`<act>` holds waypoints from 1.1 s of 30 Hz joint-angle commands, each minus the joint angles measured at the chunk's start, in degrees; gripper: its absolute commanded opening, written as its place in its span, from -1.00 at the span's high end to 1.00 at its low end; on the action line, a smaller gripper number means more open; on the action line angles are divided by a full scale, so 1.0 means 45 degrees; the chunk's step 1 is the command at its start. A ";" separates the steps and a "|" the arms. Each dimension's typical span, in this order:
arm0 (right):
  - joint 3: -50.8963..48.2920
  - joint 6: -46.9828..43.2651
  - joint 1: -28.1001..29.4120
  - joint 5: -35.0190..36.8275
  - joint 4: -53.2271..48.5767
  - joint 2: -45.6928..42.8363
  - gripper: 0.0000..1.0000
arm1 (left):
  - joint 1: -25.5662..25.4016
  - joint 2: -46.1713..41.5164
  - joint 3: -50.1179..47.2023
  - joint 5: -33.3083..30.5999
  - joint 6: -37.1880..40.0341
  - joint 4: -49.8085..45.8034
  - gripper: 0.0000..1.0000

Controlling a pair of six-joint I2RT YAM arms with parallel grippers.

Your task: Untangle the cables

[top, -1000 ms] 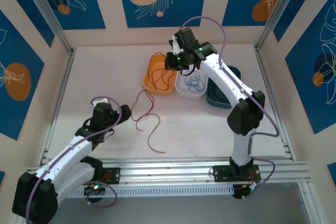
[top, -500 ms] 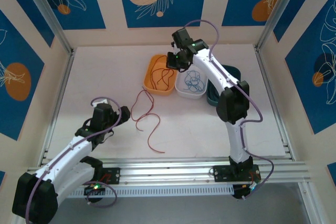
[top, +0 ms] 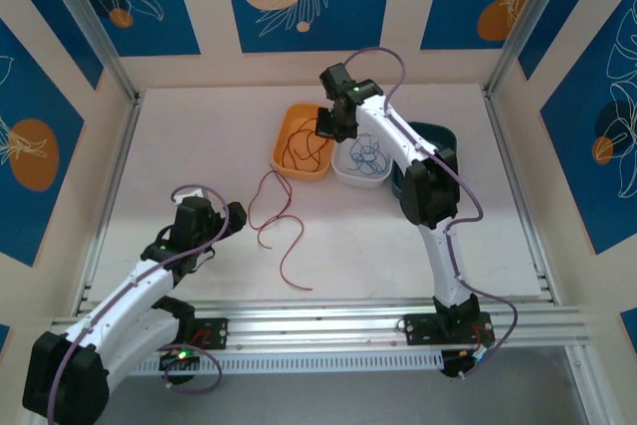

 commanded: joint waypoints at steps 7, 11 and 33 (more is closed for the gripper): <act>0.1938 -0.0081 0.0421 0.0846 -0.1004 0.1441 0.90 | 0.0122 -0.0278 0.0022 -0.0173 -0.0008 -0.0039 -1.00; 0.2263 -0.0210 0.0525 0.1063 -0.1143 0.1822 0.89 | 0.0112 -0.0248 0.0004 -0.0154 -0.0003 0.0069 -1.00; 0.3325 -0.1092 0.0864 0.2945 -0.2099 0.1669 0.34 | 0.0119 -0.0169 -0.0050 -0.0095 -0.0046 0.0230 -1.00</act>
